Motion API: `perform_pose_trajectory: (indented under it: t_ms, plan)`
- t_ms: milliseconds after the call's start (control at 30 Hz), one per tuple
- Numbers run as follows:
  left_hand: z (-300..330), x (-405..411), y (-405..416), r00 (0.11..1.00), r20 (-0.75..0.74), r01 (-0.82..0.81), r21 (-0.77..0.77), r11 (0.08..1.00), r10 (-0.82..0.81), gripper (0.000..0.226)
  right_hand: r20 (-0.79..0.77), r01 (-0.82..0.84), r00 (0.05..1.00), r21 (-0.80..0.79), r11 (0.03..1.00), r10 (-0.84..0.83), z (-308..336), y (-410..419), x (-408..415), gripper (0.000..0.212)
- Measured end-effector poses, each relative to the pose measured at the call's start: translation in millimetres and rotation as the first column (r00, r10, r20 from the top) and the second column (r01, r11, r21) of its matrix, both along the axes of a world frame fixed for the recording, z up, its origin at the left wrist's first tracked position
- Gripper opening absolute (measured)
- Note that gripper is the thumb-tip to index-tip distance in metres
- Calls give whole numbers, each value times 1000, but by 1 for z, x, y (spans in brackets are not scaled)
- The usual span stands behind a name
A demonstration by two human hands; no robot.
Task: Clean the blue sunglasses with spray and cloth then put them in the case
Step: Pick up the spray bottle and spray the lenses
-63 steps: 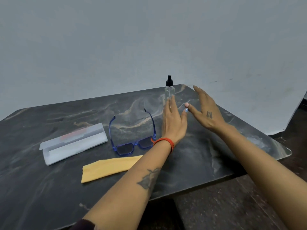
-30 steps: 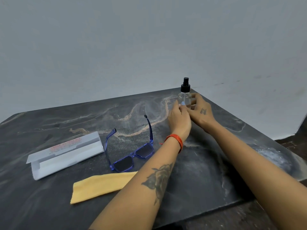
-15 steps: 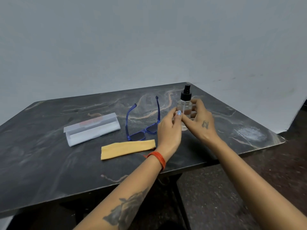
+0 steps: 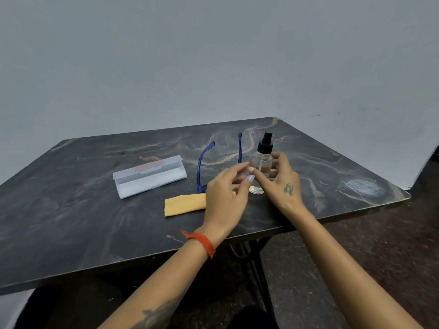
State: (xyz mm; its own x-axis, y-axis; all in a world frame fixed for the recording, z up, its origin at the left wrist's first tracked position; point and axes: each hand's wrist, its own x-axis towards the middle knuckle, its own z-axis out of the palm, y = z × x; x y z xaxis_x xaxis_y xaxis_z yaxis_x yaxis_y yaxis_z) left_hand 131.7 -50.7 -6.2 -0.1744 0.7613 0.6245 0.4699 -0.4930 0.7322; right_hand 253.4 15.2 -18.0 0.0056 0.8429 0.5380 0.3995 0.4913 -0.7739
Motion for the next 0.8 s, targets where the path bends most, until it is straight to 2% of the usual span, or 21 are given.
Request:
perform_pose_trajectory:
  t_ms: [100,167,267,333,400,467,567,667,800]
  plan:
    - [-4,-28,-16,973,-155,-125,258,958,169,20,-23,-7,1000,-8,1000,7,-1,0,2,46]
    - [-5,-52,-19,928,-199,-241,322,915,314,24,-25,-14,1000,-12,1000,14,-3,0,3,48]
    - [-5,-81,-15,901,-236,-321,202,925,364,47,-15,-27,1000,-11,1000,27,-4,-1,4,49]
    - [-4,-94,-9,921,-278,-276,24,961,272,63,0,-33,999,-6,999,33,-4,-3,3,46]
    - [-4,-103,-1,940,-309,-197,-141,970,146,68,18,-39,999,-7,999,40,-4,-5,1,46]
    - [-5,-109,7,958,-282,-132,-260,957,55,61,39,-47,998,-5,999,47,-4,-6,-1,45]
    - [-5,-115,15,962,-273,-106,-365,925,2,35,57,-52,997,2,999,52,-5,-8,-1,46]
    - [-3,-120,19,960,-281,-92,-369,925,-16,16,47,-58,997,-21,998,59,-5,-7,0,50]
    - [6,-124,27,968,-251,-65,-301,951,-13,14,20,-78,997,-45,996,79,-3,-7,-1,44]
